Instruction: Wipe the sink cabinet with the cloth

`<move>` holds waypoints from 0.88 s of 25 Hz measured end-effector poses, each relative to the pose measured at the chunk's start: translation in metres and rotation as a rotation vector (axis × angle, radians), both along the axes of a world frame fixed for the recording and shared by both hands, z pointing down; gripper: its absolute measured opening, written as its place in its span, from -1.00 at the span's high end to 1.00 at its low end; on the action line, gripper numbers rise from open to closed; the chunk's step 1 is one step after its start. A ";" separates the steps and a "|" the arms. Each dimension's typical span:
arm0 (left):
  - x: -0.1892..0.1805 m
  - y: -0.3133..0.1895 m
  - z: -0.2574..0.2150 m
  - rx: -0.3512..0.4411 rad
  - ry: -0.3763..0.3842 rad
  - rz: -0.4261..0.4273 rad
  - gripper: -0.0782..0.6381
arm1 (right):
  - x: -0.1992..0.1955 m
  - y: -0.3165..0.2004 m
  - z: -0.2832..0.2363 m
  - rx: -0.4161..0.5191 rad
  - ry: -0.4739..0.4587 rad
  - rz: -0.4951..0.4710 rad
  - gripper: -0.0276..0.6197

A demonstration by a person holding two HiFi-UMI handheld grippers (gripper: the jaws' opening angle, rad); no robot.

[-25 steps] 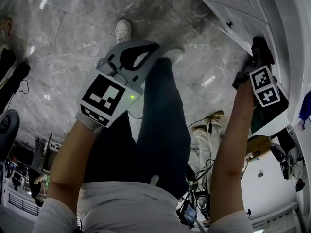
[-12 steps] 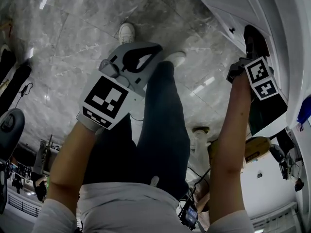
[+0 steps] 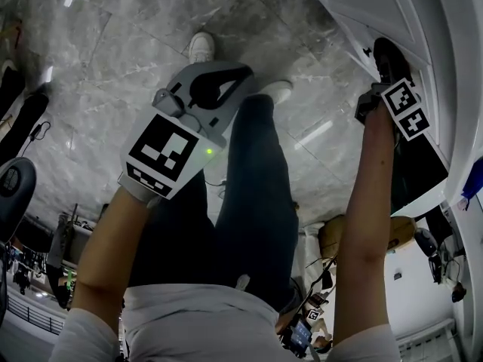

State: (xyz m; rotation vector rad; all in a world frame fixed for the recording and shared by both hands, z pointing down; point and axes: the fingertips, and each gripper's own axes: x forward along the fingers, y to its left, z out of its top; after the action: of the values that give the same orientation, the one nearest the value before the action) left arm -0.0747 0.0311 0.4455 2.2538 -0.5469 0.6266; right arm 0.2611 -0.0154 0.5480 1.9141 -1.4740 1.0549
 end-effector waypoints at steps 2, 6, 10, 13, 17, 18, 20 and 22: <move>-0.001 0.003 0.001 0.000 0.001 -0.002 0.75 | -0.007 -0.001 0.007 -0.016 -0.013 -0.047 0.59; -0.002 0.007 0.001 0.005 0.001 -0.005 0.75 | -0.030 -0.010 0.011 -0.002 -0.053 -0.108 0.58; 0.000 0.010 -0.004 0.016 0.000 -0.005 0.75 | -0.059 -0.017 0.000 0.037 -0.095 -0.172 0.58; 0.001 0.011 -0.007 0.030 0.001 -0.004 0.75 | -0.085 -0.020 -0.017 0.069 -0.120 -0.235 0.59; 0.003 0.008 -0.020 0.061 0.005 0.005 0.75 | -0.118 -0.015 -0.046 0.102 -0.150 -0.301 0.58; 0.005 0.009 -0.026 0.071 0.006 0.014 0.75 | -0.125 -0.012 -0.054 0.105 -0.163 -0.313 0.59; 0.010 0.010 -0.037 0.093 0.006 0.039 0.75 | -0.138 -0.003 -0.073 0.111 -0.183 -0.336 0.58; 0.015 0.009 -0.046 0.119 0.006 0.068 0.75 | -0.147 0.002 -0.096 0.129 -0.199 -0.348 0.59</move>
State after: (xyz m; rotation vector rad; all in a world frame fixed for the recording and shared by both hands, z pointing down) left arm -0.0597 0.0402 0.3991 2.3940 -0.5192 0.6358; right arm 0.1138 -0.0135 0.4522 1.5877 -1.9442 1.0281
